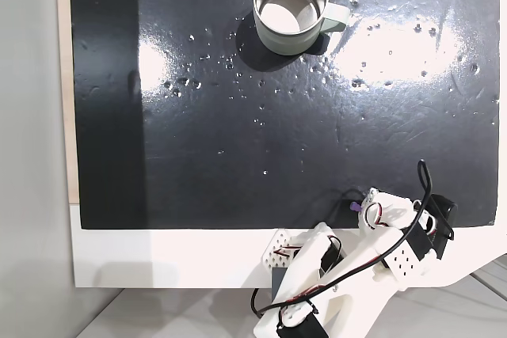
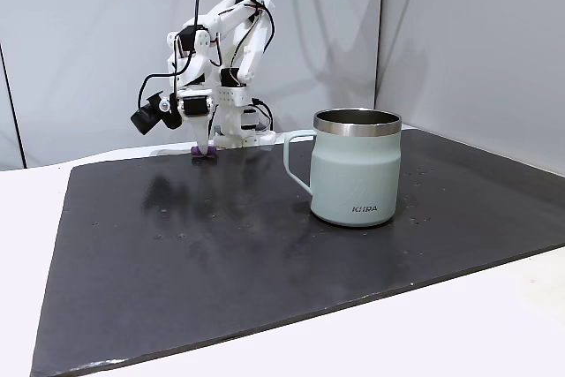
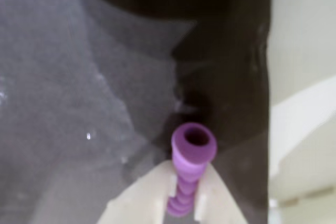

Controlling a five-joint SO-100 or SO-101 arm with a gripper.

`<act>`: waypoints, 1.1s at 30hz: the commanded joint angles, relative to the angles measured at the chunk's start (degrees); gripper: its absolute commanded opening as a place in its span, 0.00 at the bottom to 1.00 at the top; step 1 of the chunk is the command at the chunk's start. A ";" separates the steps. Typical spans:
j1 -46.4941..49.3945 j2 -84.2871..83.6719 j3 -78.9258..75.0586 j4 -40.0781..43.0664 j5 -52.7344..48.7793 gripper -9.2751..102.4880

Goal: Grasp a pengrip and put it in the cup.

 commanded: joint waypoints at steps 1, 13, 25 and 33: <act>-5.01 1.23 -6.50 3.69 4.83 0.08; -23.20 4.04 -27.07 13.27 21.18 0.08; -45.09 5.45 -41.13 8.35 34.63 0.08; -52.12 1.58 -43.07 -5.89 40.96 0.08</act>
